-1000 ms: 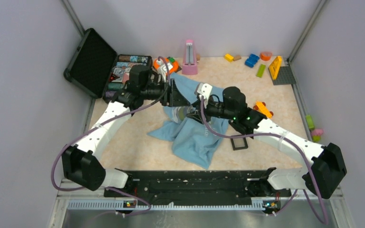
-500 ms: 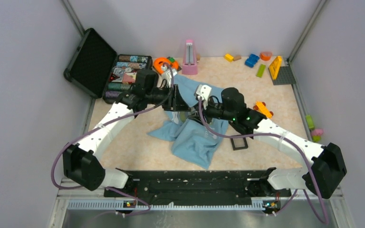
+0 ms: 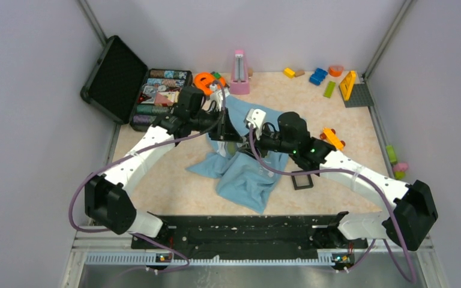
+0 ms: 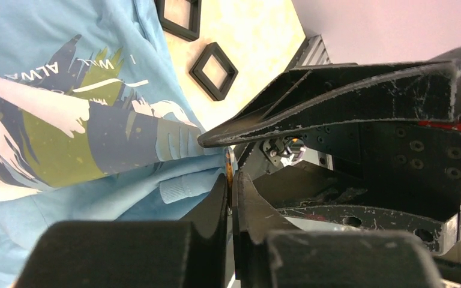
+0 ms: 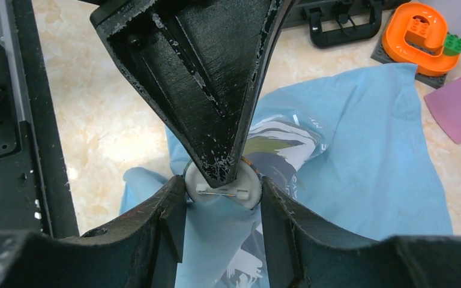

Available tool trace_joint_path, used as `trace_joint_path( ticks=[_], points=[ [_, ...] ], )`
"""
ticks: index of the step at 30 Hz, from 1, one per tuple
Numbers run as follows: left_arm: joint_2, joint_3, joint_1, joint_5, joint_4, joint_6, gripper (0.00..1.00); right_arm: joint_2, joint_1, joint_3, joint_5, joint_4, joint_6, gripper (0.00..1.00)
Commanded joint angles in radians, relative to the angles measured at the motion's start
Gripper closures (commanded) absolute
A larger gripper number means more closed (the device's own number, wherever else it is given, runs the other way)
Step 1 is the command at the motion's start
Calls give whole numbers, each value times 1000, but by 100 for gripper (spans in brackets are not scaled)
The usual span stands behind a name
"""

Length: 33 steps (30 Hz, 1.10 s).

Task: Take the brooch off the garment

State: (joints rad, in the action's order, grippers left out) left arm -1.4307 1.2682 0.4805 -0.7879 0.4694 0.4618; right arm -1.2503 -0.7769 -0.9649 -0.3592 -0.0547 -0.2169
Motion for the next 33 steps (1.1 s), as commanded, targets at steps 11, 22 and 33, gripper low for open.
trace_joint_path(
  ticks=[11,22,33],
  points=[
    [146,-259,-18,11,-331,21,100,124,123,133,-99,278,462,18],
    [393,-494,-18,236,-693,61,100,165,174,311,-130,691,878,24],
    [564,-624,-47,312,-1000,134,100,150,174,300,-188,914,875,28]
  ],
)
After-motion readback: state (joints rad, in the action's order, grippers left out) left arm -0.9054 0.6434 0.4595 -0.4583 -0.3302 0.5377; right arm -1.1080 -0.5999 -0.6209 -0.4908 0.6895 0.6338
